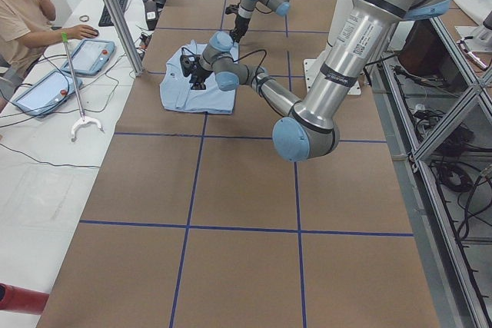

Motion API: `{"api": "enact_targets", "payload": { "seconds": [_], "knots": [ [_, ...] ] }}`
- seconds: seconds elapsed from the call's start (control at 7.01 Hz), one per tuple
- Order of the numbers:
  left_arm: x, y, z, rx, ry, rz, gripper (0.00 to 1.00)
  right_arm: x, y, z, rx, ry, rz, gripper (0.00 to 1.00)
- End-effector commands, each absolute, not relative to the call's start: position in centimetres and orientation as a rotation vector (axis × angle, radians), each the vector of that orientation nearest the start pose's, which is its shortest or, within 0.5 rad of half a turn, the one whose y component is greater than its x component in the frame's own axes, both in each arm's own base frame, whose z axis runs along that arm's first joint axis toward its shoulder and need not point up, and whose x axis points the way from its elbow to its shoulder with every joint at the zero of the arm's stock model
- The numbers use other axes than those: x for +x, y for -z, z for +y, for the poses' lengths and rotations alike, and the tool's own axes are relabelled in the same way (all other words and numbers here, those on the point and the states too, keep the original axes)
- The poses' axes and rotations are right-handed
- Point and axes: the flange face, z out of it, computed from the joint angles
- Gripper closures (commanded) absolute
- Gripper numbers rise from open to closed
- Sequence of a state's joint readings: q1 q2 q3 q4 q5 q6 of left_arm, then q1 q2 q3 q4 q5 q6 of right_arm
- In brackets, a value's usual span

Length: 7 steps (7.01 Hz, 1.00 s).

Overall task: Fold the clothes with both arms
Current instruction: 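Move the right gripper to the near folded edge while the left stays put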

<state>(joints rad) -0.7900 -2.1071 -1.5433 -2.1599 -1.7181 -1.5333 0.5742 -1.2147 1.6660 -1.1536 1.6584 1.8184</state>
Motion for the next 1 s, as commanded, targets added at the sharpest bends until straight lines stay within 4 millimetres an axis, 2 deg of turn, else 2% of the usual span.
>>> {"api": "enact_targets", "payload": {
  "seconds": [0.0, 0.14, 0.29, 0.86],
  "knots": [
    [40.3, -29.3, -57.6, 0.326, 0.592, 1.074, 0.62, -47.2, -37.8, -45.1, 0.057, -0.733, -0.891, 0.42],
    [40.3, -29.3, -57.6, 0.326, 0.592, 1.074, 0.62, -47.3, -37.7, -45.1, 0.056, -0.732, -0.893, 0.59],
    [40.4, -29.0, -57.6, 0.327, 0.591, 1.077, 0.62, -47.2, -37.7, -45.1, 0.054, -0.733, -0.893, 0.98],
    [40.2, -28.8, -57.6, 0.33, 0.592, 1.081, 0.62, -45.7, -35.3, -44.1, 0.021, -0.704, -0.952, 1.0]
  ]
}}
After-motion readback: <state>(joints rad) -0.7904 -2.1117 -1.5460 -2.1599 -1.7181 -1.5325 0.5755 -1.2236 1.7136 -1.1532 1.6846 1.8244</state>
